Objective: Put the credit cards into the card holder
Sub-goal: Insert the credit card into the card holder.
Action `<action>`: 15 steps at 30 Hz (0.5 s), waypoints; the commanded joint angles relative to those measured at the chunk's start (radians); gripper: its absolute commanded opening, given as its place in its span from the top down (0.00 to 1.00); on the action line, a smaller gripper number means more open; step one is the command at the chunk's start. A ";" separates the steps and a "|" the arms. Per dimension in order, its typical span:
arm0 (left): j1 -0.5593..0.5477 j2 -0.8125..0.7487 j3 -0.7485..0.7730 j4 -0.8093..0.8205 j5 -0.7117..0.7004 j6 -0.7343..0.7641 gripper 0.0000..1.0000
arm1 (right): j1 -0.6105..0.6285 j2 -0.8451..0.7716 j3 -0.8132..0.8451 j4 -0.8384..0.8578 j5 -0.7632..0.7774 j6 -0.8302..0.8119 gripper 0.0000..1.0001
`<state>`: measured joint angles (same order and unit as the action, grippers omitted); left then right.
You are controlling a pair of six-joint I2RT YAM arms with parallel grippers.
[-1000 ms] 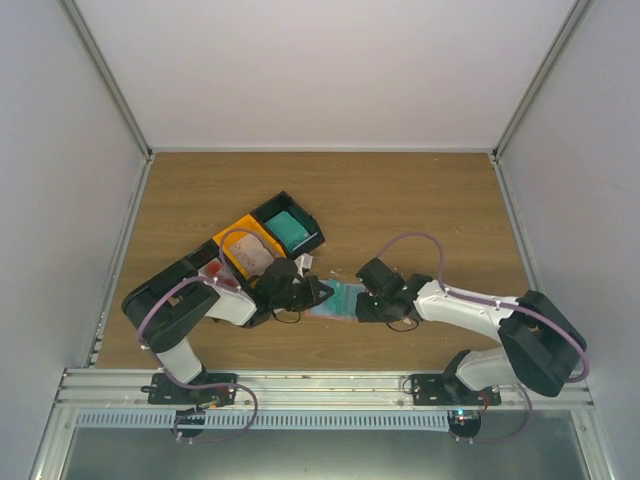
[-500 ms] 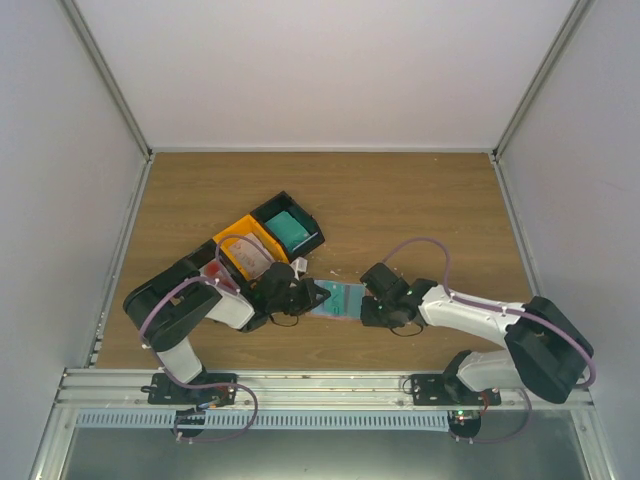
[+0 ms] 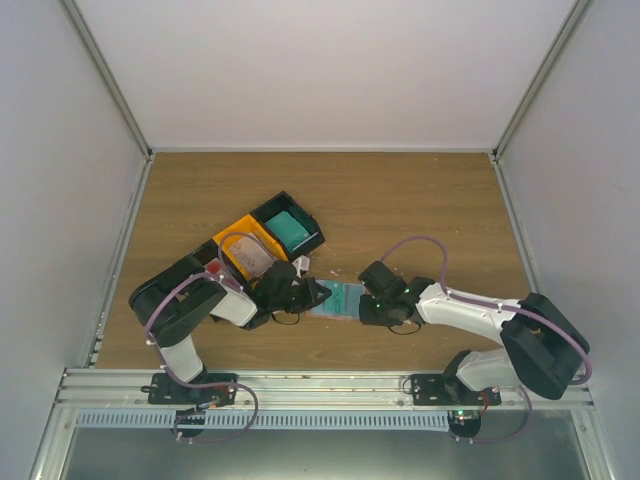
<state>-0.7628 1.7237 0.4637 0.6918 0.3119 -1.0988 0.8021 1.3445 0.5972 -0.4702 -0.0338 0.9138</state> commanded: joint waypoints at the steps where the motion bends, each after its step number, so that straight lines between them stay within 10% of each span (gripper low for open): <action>1: 0.008 0.050 0.013 -0.041 -0.018 0.048 0.95 | 0.003 0.044 -0.017 -0.003 0.029 0.013 0.69; 15: 0.008 0.058 0.010 -0.068 -0.028 0.068 0.90 | 0.003 -0.070 -0.008 -0.008 0.075 0.014 0.59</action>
<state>-0.7582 1.7515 0.4751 0.6922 0.3145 -1.0691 0.8032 1.3231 0.5980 -0.4747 -0.0048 0.9253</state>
